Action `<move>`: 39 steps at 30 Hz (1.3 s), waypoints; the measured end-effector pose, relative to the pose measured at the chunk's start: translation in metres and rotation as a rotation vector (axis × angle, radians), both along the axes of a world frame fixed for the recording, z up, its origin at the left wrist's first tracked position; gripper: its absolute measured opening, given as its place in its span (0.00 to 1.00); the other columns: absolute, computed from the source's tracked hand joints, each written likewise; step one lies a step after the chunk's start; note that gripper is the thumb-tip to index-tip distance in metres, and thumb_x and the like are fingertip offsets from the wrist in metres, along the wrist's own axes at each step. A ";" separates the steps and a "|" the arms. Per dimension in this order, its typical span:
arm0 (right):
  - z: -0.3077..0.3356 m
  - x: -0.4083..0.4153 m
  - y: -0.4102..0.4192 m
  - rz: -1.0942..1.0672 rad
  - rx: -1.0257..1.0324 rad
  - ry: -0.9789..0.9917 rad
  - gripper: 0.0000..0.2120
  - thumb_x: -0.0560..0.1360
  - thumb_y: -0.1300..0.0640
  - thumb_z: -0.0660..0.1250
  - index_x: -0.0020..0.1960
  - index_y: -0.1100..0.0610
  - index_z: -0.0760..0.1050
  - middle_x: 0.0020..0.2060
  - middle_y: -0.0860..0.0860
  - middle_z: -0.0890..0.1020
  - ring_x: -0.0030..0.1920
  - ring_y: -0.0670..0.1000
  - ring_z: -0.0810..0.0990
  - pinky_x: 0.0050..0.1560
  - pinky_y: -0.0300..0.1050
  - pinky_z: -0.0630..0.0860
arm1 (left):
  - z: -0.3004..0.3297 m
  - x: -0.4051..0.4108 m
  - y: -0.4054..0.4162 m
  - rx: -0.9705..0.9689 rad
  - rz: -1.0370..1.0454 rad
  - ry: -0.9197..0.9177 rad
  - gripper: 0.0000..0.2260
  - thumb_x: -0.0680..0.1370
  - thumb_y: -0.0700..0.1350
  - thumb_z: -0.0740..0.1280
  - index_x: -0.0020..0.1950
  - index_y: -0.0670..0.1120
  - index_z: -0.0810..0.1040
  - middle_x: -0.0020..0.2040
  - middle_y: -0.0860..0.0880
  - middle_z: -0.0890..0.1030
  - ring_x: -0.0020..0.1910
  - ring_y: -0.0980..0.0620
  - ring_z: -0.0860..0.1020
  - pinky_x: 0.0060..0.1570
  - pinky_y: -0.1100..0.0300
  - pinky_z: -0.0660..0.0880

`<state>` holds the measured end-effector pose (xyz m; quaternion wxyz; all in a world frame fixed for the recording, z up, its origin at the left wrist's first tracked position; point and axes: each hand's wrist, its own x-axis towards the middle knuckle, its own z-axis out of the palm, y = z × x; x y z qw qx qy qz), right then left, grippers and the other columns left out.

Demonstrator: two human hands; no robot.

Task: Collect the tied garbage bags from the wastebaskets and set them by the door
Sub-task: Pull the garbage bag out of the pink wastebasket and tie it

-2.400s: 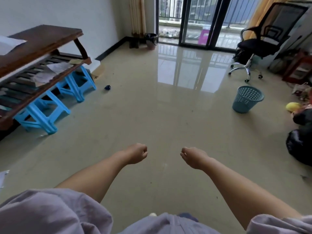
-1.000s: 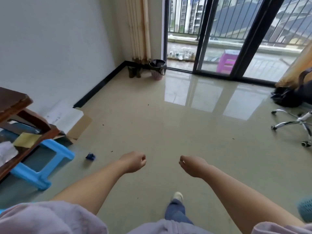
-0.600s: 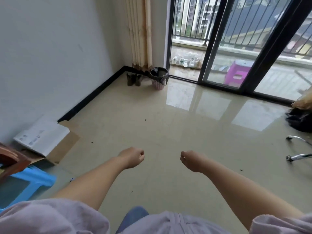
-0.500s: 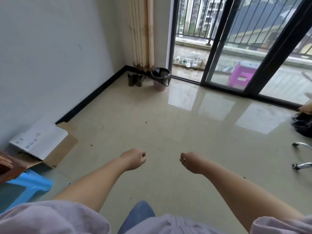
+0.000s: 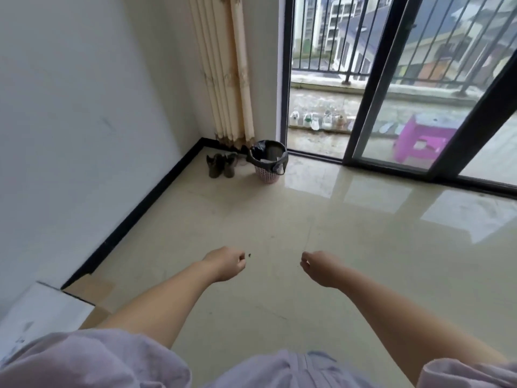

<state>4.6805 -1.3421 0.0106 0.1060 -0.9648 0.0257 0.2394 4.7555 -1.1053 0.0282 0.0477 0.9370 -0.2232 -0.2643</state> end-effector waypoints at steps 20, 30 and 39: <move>-0.008 0.453 -0.175 0.032 -0.053 0.023 0.18 0.82 0.52 0.49 0.60 0.62 0.70 0.58 0.62 0.77 0.56 0.61 0.77 0.48 0.47 0.70 | -0.011 0.444 -0.165 -0.132 0.131 0.093 0.12 0.79 0.50 0.56 0.54 0.47 0.76 0.53 0.46 0.80 0.50 0.44 0.78 0.50 0.53 0.74; -0.052 0.624 -0.199 -0.158 0.007 0.058 0.18 0.81 0.50 0.50 0.60 0.61 0.70 0.57 0.61 0.77 0.56 0.61 0.77 0.47 0.47 0.70 | -0.052 0.639 -0.191 -0.051 0.020 0.143 0.13 0.80 0.50 0.55 0.56 0.48 0.75 0.57 0.47 0.79 0.54 0.45 0.77 0.49 0.56 0.72; -0.148 0.766 -0.192 -0.315 0.141 0.146 0.17 0.81 0.50 0.51 0.59 0.58 0.71 0.56 0.58 0.79 0.55 0.59 0.78 0.50 0.47 0.72 | -0.153 0.798 -0.200 0.005 0.040 0.251 0.11 0.79 0.50 0.56 0.54 0.49 0.75 0.54 0.49 0.80 0.48 0.47 0.76 0.45 0.57 0.71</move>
